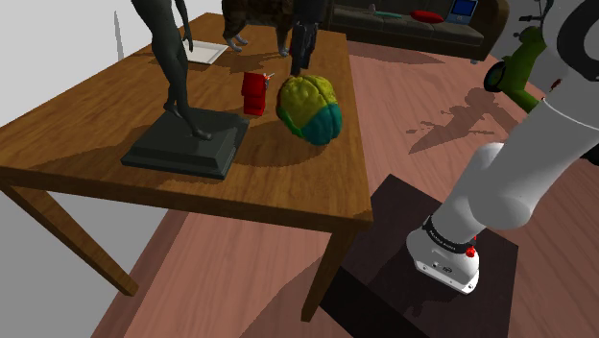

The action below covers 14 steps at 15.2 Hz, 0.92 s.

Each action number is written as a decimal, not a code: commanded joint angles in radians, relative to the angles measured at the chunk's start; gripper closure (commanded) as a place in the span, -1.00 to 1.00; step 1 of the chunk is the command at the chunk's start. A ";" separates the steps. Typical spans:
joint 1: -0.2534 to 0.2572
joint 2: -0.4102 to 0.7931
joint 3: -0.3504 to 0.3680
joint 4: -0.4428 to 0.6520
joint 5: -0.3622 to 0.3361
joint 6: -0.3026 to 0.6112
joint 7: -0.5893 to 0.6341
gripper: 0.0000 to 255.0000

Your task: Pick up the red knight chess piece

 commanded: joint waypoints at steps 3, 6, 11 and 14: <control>0.030 0.148 0.028 0.181 0.043 -0.065 -0.029 -1.00; 0.048 0.268 0.051 0.345 0.068 -0.120 -0.043 -1.00; 0.052 0.277 0.056 0.303 0.072 -0.074 -0.058 -1.00; 0.053 0.267 0.056 0.250 0.073 -0.031 -0.068 -1.00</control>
